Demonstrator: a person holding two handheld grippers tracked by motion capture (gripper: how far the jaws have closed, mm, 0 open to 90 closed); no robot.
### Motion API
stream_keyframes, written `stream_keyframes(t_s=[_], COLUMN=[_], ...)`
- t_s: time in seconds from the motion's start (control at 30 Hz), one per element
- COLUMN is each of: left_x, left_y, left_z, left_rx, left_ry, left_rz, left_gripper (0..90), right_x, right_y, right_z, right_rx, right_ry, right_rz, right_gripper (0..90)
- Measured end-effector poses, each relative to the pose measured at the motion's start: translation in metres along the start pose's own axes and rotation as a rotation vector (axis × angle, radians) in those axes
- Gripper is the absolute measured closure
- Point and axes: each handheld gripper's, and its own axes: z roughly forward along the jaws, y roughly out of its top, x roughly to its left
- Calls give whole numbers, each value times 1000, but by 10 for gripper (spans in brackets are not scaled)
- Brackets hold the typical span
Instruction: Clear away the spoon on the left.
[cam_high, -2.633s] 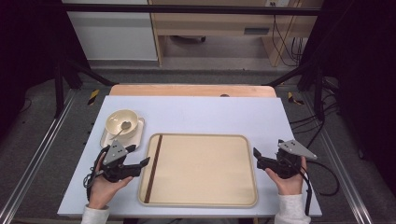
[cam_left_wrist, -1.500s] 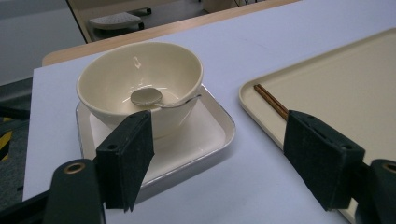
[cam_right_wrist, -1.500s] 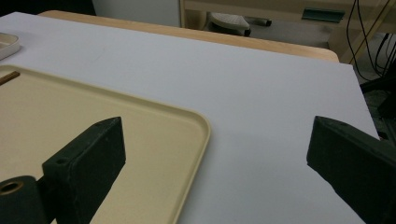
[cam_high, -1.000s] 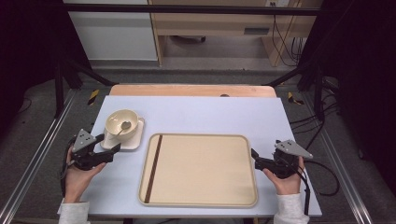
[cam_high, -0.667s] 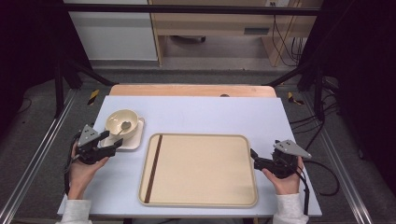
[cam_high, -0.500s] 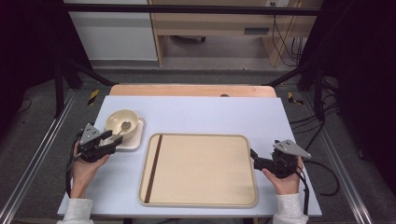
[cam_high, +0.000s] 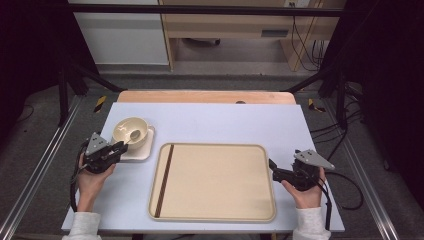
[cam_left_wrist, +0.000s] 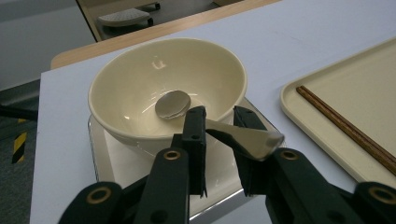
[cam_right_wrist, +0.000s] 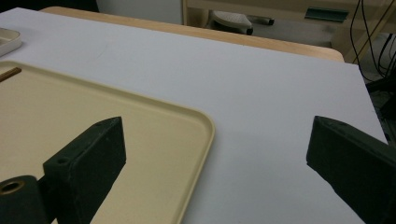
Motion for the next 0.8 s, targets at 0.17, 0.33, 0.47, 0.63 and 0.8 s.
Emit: stream_keyframes(t_s=[0.17, 0.33, 0.47, 0.63, 0.8], left_x=[-2, -2, -1, -3, -4], left_y=[1, 2, 3, 3, 4], left_z=[-3, -9, -11, -12, -13], left_rx=[-17, -48, -60, -61, -69], left_ry=[27, 22, 22, 16, 9], left_rz=[19, 11, 1, -4, -9], left_gripper=[806, 841, 863, 884, 886], right_x=[1, 2, 2, 1, 2], right_y=[0, 0, -1, -1, -1], right_z=[1, 2, 2, 3, 3], right_rx=[0, 6, 10, 9, 8], right_ry=[-4, 0, 0, 0, -2], right_rz=[-6, -6, -9, -10, -12], right_gripper=[51, 51, 51, 52, 52])
